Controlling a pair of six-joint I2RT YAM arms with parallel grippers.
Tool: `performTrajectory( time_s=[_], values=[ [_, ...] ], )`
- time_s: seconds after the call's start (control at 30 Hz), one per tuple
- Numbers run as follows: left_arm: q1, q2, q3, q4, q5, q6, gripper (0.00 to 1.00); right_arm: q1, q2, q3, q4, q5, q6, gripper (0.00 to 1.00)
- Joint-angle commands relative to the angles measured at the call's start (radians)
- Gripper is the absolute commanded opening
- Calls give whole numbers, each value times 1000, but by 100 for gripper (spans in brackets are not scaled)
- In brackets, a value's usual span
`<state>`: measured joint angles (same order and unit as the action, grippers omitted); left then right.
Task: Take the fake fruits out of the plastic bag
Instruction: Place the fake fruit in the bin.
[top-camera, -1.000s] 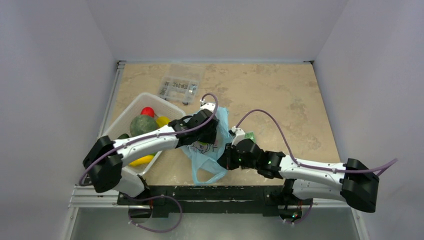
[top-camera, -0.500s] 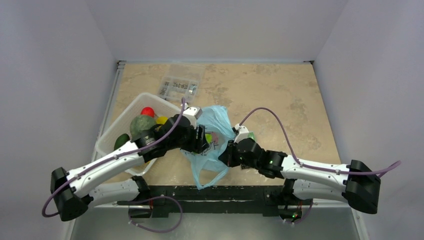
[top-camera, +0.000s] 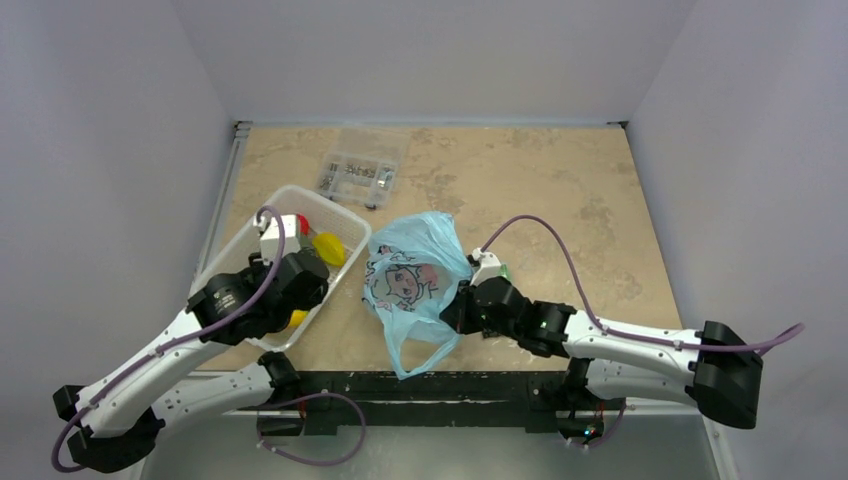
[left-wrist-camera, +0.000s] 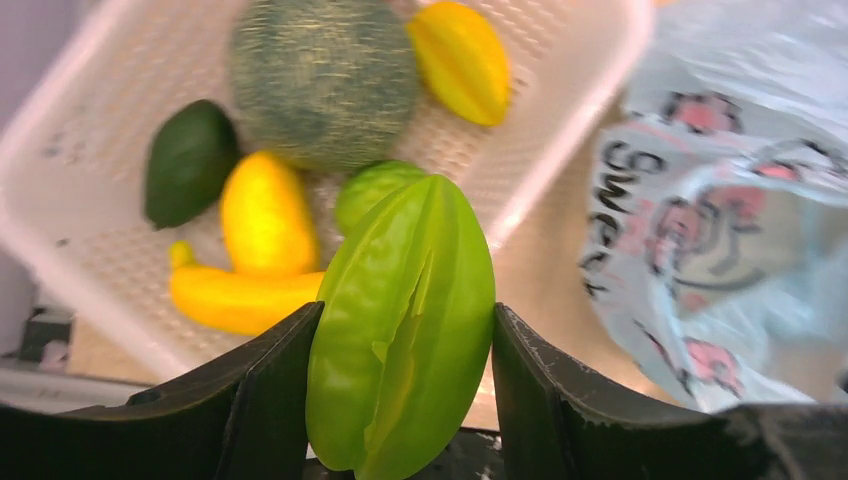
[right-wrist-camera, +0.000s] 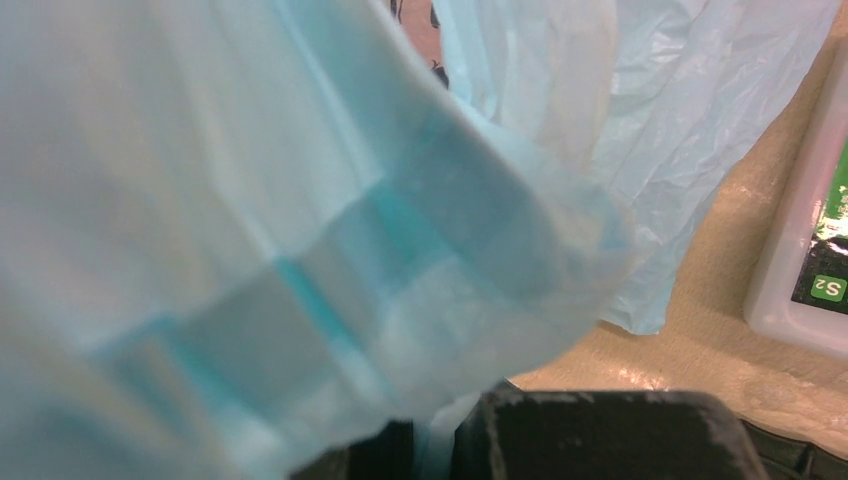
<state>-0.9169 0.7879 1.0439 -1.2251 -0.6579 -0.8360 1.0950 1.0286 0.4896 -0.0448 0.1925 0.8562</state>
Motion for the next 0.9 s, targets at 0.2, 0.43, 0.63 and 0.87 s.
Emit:
performTrajectory(
  time_s=[0.2, 0.43, 0.63, 0.87],
  values=[
    [78, 54, -49, -224, -364, -340, 12, 5, -61, 19, -39, 34, 6, 0],
    [269, 38, -142, -6, -203, -180, 16, 5, -82, 17, -51, 30, 7, 0],
    [390, 28, -175, 53, -133, -122, 23, 4, -46, 45, -47, 31, -10, 0],
    [427, 20, -170, 42, -120, -125, 79, 3, 18, 87, -19, 20, -37, 0]
  ],
)
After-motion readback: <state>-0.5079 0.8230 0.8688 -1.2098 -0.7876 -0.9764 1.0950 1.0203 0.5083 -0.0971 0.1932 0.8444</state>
